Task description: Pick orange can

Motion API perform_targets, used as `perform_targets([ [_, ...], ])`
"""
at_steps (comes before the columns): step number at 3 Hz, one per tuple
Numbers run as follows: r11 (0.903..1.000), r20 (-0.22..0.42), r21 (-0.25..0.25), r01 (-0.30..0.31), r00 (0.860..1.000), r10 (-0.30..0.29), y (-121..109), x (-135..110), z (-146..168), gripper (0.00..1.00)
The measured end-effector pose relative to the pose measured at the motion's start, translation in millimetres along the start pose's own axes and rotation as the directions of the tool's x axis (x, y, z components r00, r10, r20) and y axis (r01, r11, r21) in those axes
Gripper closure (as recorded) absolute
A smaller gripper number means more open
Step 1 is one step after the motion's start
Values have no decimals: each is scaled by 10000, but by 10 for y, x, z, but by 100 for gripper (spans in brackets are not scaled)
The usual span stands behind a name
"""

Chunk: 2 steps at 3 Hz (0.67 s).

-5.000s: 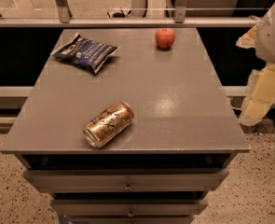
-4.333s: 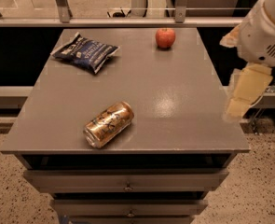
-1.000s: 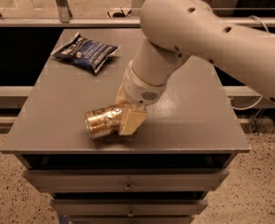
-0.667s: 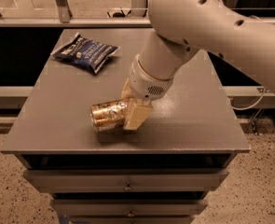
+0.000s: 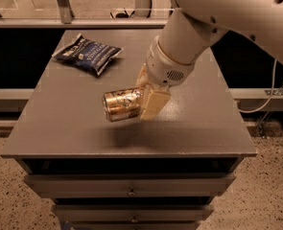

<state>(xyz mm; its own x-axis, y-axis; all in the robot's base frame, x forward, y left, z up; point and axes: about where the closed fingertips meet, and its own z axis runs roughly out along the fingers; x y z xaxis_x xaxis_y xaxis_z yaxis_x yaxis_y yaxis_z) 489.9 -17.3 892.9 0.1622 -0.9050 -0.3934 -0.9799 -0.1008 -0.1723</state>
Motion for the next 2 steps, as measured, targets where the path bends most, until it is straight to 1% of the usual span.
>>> perform_targets([
  [1,9962,754,628,-604,9956,556,-171,91,-382,100],
  [2,9962,757,632,-597,9956,548,-172,86,-383,100],
])
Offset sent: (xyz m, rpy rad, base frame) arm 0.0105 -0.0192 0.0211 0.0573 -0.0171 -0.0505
